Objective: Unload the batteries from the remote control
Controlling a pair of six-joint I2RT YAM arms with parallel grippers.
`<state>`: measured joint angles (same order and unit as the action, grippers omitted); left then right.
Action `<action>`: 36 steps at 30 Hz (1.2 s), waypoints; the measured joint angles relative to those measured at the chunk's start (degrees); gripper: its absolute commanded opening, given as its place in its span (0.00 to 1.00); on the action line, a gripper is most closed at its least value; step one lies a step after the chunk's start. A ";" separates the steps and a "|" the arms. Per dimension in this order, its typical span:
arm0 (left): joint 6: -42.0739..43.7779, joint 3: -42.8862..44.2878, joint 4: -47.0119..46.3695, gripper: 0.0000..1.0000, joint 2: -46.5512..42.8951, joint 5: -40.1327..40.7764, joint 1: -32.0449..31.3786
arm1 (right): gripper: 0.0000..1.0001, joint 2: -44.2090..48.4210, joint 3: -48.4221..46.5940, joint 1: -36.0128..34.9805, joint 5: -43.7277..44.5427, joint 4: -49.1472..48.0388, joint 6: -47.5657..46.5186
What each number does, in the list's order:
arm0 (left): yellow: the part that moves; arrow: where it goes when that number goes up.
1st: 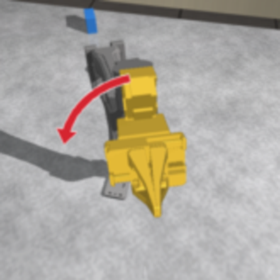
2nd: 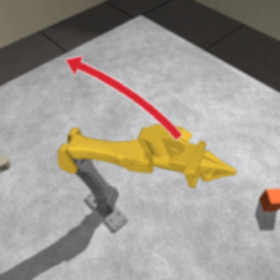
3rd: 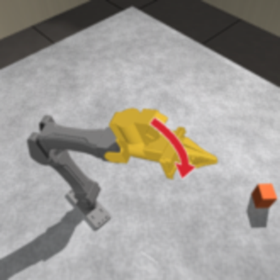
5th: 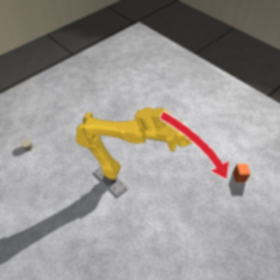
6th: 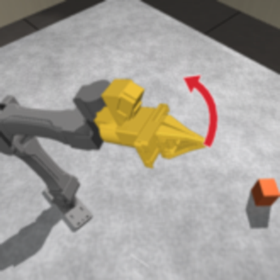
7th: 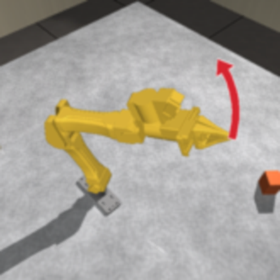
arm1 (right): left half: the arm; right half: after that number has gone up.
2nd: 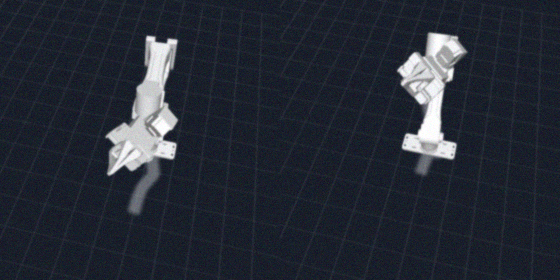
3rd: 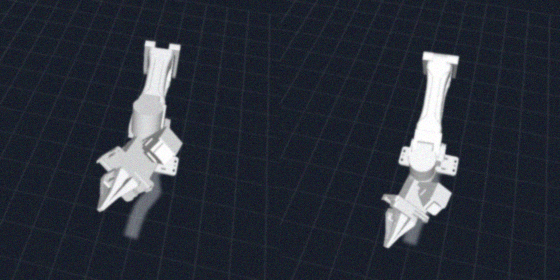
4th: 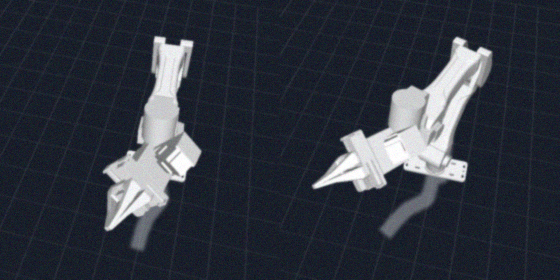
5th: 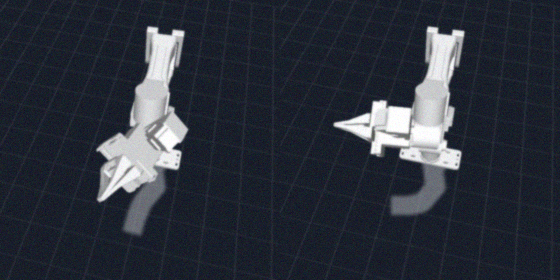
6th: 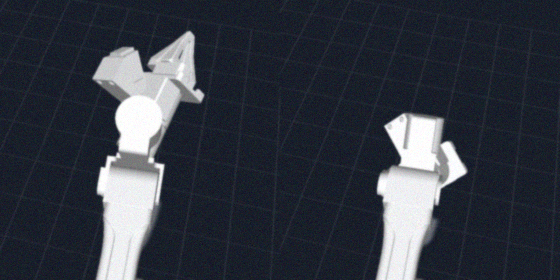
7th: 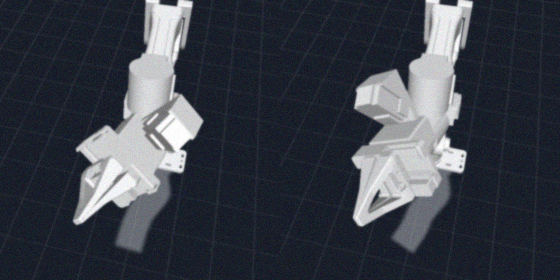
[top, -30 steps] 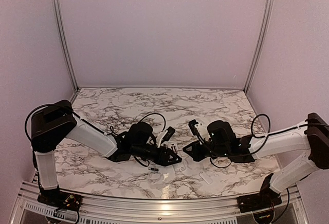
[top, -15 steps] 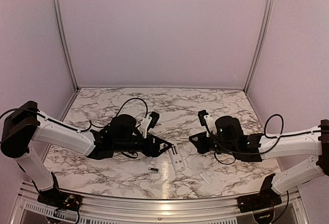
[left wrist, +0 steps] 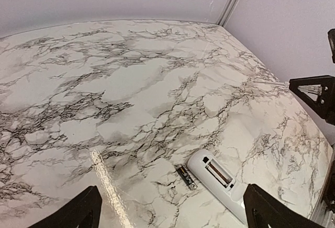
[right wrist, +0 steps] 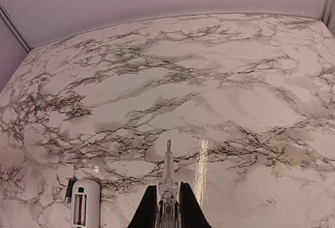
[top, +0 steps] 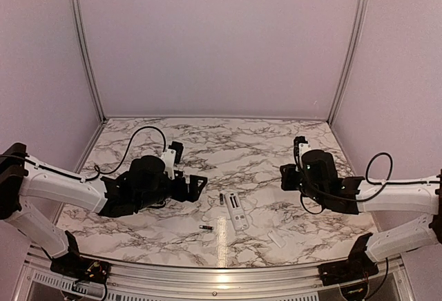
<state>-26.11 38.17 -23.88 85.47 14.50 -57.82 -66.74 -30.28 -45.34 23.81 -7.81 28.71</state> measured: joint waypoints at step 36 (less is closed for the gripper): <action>1.31 -7.32 -3.91 0.98 -8.66 9.99 0.50 | 0.00 -16.37 6.67 13.16 -2.99 -15.78 -0.81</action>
<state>-24.80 30.85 -27.79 76.82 24.49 -57.32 -83.11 -23.62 -32.18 20.82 -23.59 27.90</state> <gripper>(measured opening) 0.983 0.109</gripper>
